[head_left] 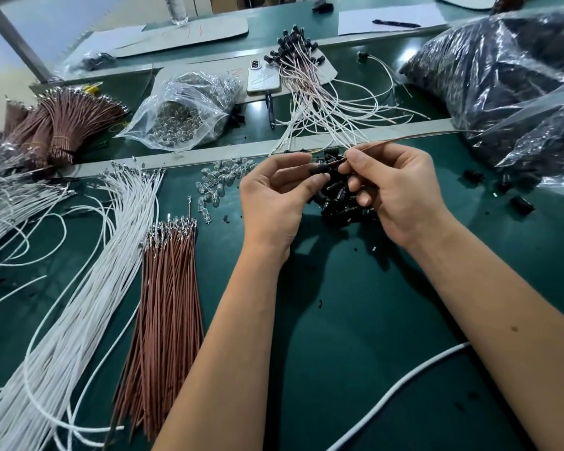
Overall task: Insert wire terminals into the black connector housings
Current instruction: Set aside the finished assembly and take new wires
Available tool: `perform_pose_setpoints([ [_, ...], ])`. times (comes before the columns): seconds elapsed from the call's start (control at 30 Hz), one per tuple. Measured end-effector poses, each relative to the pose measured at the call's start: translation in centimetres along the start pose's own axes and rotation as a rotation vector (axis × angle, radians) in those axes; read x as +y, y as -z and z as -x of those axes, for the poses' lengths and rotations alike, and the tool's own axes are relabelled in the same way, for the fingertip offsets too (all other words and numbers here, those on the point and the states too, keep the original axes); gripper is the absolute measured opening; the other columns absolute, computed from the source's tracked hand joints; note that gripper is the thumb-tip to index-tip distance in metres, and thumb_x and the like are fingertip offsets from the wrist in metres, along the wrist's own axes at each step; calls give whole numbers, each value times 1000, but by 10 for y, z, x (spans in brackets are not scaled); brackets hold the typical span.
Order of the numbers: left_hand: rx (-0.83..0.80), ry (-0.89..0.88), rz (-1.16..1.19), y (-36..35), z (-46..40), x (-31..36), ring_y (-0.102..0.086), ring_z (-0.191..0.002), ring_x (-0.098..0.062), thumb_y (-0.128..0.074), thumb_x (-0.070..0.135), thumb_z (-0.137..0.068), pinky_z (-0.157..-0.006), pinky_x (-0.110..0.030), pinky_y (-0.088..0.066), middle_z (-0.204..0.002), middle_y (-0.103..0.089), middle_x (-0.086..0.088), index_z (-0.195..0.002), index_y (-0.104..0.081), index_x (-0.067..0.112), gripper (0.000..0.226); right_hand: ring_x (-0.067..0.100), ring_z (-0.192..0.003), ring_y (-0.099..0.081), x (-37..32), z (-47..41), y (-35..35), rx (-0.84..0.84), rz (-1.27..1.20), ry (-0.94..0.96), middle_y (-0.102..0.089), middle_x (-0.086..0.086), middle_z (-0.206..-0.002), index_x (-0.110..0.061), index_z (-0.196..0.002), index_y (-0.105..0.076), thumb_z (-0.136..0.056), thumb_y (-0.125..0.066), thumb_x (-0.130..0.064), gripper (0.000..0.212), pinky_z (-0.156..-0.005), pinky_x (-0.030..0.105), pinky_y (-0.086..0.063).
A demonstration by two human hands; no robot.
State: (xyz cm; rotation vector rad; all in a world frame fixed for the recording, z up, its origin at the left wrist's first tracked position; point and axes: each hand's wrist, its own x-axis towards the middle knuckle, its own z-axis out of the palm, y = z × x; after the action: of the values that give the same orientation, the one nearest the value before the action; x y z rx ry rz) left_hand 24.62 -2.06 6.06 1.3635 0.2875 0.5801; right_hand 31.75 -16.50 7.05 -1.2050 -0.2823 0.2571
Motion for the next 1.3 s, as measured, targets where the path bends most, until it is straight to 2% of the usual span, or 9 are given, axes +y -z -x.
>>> perform_pose_setpoints([
  [0.17, -18, -24, -7, 1, -1, -1, -74, -80, -20, -84, -9, -73, -76, -28, -57, -87, -78, -12, -86, -70, 5, 24, 14, -53, -56, 1, 1, 0, -6, 17, 16, -72, 10, -75, -6, -87, -71, -95, -70, -1, 9, -41, 20, -41],
  [0.67, -31, -53, 8, -3, 0, 0, -75, -82, -24, -84, -11, -72, -78, -30, -59, -89, -77, -17, -85, -71, 3, 22, 12, -49, -53, 4, 1, -2, 34, 77, 49, -69, 6, -69, -7, -84, -72, -94, -72, -1, 11, -38, 20, -38],
  [0.87, -38, -59, 16, -4, 1, 0, -75, -80, -19, -84, -11, -71, -76, -26, -58, -85, -78, -12, -82, -71, 5, 23, 11, -47, -51, 4, 3, -6, 33, 42, 7, -68, 5, -67, -4, -86, -70, -94, -70, 0, 10, -37, 19, -37],
  [1.0, -62, -50, 17, -6, 2, 1, -74, -80, -18, -83, -12, -72, -76, -25, -57, -84, -77, -10, -82, -71, 6, 24, 12, -50, -52, 1, 2, -5, 44, -43, -16, -67, 8, -70, -5, -87, -66, -95, -67, 2, 11, -37, 19, -36],
  [1.13, -31, -11, 55, -7, 2, 1, -73, -79, -21, -82, -11, -74, -77, -28, -58, -84, -77, -12, -82, -72, 8, 23, 17, -58, -52, 0, -1, -3, 61, -45, -17, -63, 18, -83, -6, -86, -63, -98, -58, 6, 19, -40, 22, -37],
  [1.23, -17, 60, 137, -6, 3, 3, -75, -78, -27, -78, -7, -81, -76, -30, -59, -79, -75, -14, -85, -72, 7, 16, 14, -55, -53, -1, -1, -2, 34, -51, -38, -67, 11, -77, -2, -96, -67, -99, -49, 11, 22, -41, 21, -37],
  [1.3, -37, 82, 157, -6, 3, 4, -75, -77, -27, -75, -7, -84, -74, -28, -59, -78, -75, -13, -88, -72, 5, 13, 12, -53, -52, 0, -1, -3, 4, -34, -32, -66, 9, -74, 0, -100, -70, -101, -50, 8, 21, -41, 20, -37],
])
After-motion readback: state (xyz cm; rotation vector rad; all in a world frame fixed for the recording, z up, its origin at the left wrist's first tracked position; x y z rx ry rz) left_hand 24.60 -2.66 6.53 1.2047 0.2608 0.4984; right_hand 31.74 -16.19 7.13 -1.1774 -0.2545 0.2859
